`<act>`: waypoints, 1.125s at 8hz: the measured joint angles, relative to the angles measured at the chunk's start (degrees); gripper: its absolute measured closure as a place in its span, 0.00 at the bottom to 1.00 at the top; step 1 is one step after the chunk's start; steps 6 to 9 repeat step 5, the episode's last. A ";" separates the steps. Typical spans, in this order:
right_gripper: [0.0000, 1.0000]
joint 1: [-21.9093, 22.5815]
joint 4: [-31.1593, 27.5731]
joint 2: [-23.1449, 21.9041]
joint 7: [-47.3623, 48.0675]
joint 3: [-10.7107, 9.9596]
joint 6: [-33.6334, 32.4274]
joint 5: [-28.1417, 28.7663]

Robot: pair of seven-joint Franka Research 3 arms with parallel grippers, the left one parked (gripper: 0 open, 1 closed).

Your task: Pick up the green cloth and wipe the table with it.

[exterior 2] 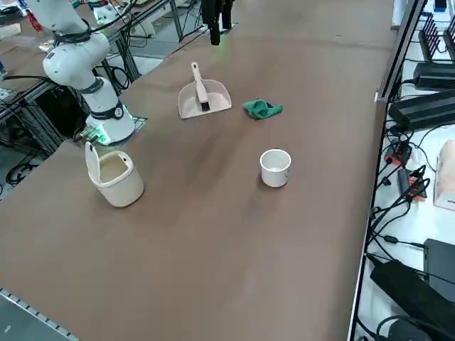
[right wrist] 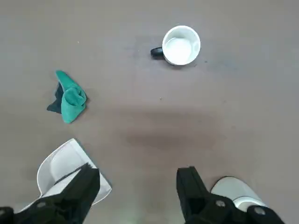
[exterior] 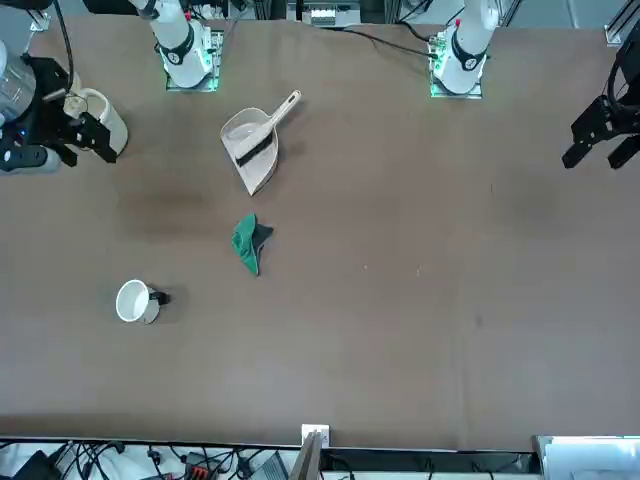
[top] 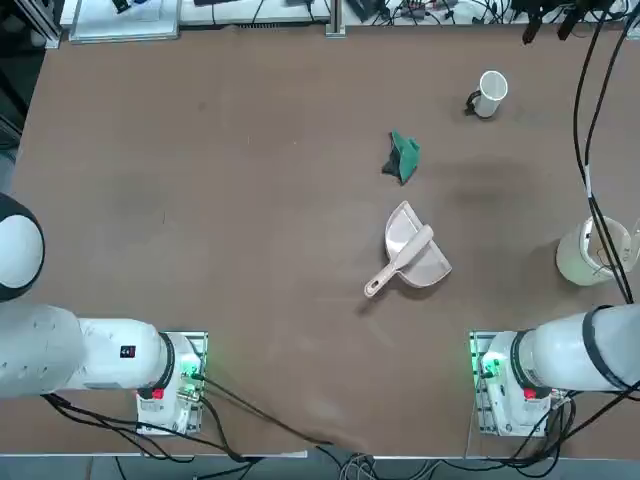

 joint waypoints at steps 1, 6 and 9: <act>0.00 -0.85 -0.04 0.01 0.00 0.63 0.00 0.00; 0.00 -2.00 -0.15 0.00 0.00 0.93 -0.32 0.00; 0.00 -2.00 -0.15 0.00 0.00 0.93 -0.32 0.00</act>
